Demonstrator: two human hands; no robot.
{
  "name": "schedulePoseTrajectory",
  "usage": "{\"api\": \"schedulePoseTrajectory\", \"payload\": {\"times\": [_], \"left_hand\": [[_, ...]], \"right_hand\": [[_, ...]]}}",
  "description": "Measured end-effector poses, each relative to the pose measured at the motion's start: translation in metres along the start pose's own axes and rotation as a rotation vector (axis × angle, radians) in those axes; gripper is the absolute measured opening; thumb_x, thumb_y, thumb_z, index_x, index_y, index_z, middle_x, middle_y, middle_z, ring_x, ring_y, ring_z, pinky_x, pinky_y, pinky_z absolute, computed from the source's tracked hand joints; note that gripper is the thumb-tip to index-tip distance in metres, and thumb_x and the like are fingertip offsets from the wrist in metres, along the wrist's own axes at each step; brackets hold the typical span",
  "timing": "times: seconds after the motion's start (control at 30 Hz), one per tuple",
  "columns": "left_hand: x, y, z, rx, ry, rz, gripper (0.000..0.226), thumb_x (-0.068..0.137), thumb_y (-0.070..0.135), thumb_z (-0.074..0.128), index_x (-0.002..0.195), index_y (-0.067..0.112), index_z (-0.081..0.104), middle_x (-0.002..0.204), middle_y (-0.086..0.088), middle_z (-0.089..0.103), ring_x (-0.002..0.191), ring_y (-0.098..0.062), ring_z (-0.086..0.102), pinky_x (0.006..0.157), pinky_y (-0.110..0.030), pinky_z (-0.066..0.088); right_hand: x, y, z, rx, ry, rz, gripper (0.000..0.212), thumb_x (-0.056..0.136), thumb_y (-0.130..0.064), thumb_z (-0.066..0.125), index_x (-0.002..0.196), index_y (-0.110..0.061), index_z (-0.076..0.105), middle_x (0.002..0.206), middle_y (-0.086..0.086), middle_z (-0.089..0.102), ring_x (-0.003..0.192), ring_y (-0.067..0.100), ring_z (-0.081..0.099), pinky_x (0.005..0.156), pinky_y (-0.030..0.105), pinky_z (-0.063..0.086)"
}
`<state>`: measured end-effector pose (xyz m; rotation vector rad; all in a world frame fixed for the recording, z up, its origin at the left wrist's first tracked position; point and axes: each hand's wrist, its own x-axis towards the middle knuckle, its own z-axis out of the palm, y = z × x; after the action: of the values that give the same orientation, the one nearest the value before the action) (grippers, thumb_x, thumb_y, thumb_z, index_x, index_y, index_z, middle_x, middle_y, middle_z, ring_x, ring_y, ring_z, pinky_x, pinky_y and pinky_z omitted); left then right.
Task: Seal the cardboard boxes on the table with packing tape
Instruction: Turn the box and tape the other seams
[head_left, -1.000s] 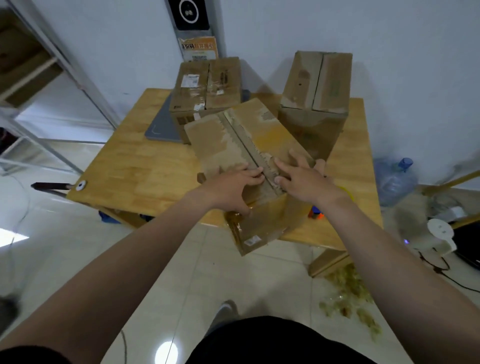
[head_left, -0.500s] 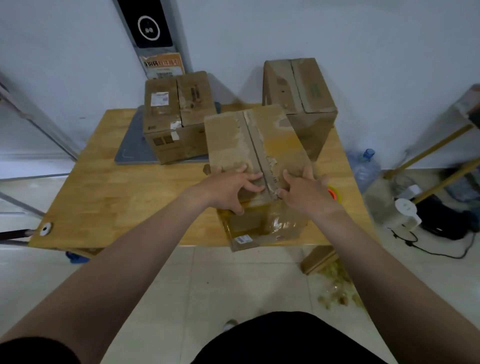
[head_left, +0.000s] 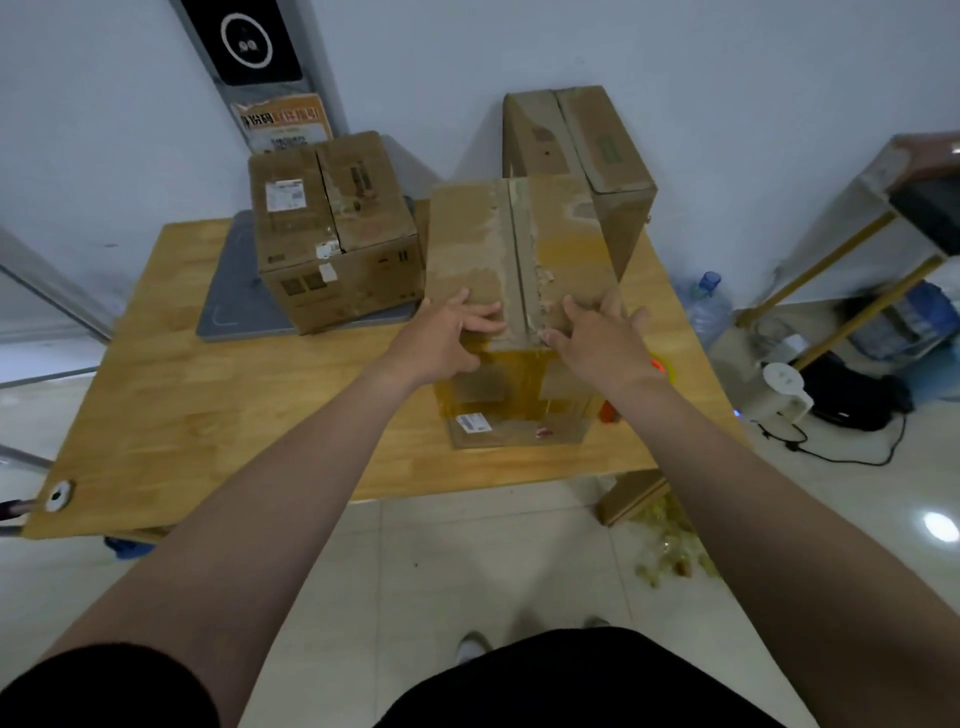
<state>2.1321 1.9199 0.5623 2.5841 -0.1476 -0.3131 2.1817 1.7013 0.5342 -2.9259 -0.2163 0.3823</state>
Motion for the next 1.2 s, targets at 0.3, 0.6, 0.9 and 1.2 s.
{"api": "schedulePoseTrajectory", "payload": {"times": [0.3,0.6,0.9,1.2], "left_hand": [[0.022,0.027,0.002,0.064,0.021,-0.044,0.059,0.089,0.014,0.067,0.141,0.042,0.058,0.164,0.015,0.032,0.158,-0.024,0.011,0.124,-0.063,0.002],[0.087,0.106,0.04,-0.002,0.133,-0.078,0.047,0.099,0.033,0.055,0.145,0.041,0.054,0.164,0.004,0.033,0.156,-0.025,0.016,0.124,-0.061,0.011],[0.174,0.162,0.081,0.199,0.193,-0.498,0.064,0.097,0.047,0.056,0.151,0.041,0.024,0.169,-0.006,-0.001,0.152,-0.047,-0.017,0.103,-0.087,-0.008],[0.205,0.175,0.085,0.163,0.291,-0.656,0.046,0.09,0.036,0.063,0.127,0.037,0.035,0.154,-0.009,0.017,0.153,-0.046,-0.004,0.099,-0.091,-0.001]], "right_hand": [[-0.005,0.018,-0.023,0.253,0.186,-0.078,0.048,0.096,-0.053,0.056,0.137,-0.029,0.06,0.145,0.007,0.044,0.132,0.032,0.042,0.112,0.043,0.033],[0.04,0.134,0.007,0.518,0.266,0.051,0.03,0.09,-0.012,0.058,0.114,-0.024,0.072,0.122,0.007,0.054,0.104,0.028,0.061,0.095,0.033,0.046],[0.14,0.224,0.066,0.188,-0.312,0.069,0.057,0.094,-0.027,0.064,0.147,-0.019,0.046,0.136,0.02,0.044,0.119,0.045,0.052,0.108,0.049,0.038],[0.2,0.243,0.122,0.189,-0.401,0.053,0.052,0.094,-0.012,0.059,0.142,-0.017,0.039,0.135,0.019,0.041,0.117,0.05,0.049,0.091,0.053,0.047]]}}
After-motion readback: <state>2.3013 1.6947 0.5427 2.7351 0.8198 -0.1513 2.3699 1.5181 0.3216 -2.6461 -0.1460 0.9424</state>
